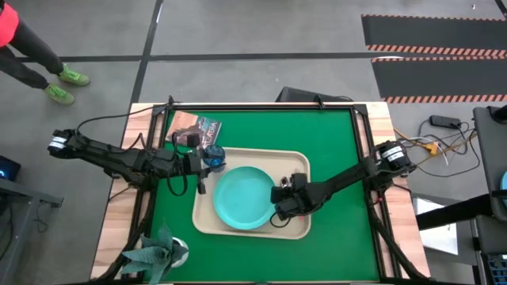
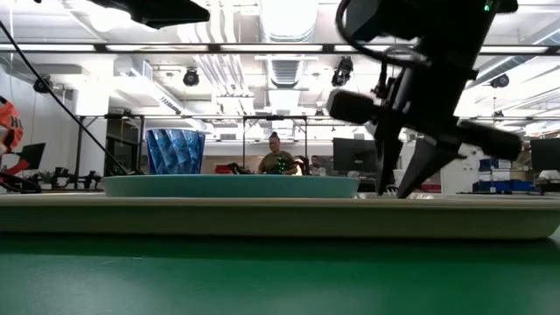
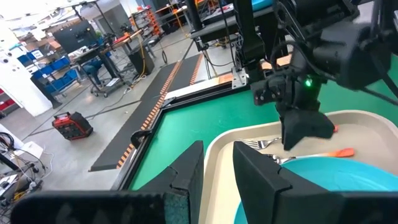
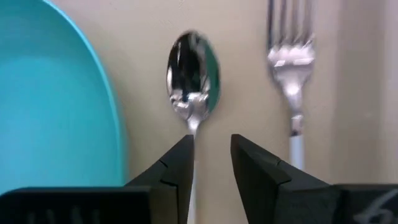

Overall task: Pick and place plate/cup/fork/spoon on tray
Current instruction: Adjust the utensils on the white tray

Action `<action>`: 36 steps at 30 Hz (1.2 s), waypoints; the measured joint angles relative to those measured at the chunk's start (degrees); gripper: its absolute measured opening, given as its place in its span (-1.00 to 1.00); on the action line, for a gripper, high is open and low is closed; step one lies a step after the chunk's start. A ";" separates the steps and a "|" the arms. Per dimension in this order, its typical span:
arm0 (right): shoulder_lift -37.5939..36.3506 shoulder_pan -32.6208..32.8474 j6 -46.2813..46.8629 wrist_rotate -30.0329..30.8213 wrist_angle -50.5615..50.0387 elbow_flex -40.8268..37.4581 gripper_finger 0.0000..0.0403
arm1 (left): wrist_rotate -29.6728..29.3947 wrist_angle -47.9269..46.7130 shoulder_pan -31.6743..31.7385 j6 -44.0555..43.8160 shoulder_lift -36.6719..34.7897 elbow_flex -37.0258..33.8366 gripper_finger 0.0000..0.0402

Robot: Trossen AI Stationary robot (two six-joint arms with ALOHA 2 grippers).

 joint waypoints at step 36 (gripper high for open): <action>1.37 -1.75 -7.56 -7.26 -8.21 -0.61 -0.54 | 0.00 0.00 0.00 0.00 -0.02 0.02 -0.64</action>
